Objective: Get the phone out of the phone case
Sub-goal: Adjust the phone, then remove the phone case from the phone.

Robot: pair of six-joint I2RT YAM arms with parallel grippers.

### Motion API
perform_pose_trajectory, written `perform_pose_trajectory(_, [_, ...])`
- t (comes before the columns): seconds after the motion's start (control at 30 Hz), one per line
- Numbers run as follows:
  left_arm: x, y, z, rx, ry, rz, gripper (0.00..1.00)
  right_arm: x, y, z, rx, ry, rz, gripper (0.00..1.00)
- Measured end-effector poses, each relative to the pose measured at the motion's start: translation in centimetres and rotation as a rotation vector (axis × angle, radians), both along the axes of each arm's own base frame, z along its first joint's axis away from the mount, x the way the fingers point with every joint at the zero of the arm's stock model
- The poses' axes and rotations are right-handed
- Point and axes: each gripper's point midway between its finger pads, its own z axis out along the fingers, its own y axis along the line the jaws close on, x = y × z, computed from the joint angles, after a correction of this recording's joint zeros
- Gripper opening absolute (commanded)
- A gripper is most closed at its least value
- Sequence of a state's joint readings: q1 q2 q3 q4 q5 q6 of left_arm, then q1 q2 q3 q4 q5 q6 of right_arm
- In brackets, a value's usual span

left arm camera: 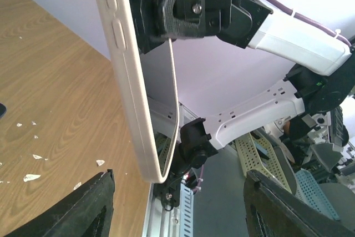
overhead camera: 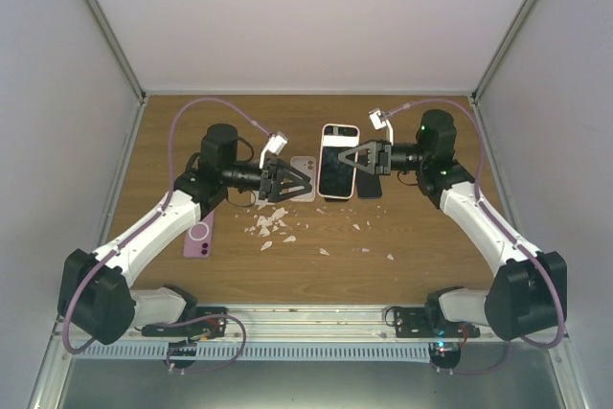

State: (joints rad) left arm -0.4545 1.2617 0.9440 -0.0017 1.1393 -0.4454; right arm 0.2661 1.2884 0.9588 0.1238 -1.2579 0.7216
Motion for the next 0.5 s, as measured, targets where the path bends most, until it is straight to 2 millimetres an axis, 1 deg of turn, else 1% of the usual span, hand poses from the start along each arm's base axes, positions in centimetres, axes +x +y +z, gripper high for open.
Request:
perform_pose_trajectory(0.23, [-0.6,-0.7,-0.6,0.013,0.008,-0.009,0.63,0.5,-0.4,1.1,0.026,0.011,-0.019,0.00])
perform_pose_trajectory(0.33, [-0.7,-0.8,-0.6,0.014,0.006,-0.011,0.61,0.5,-0.3,1.3,0.032,0.014,-0.019,0.01])
perform_pose_trajectory(0.5, [-0.6,-1.2,-1.0,0.025,0.000,-0.003,0.55,0.5,-0.3,1.6,0.040,0.017,-0.019,0.01])
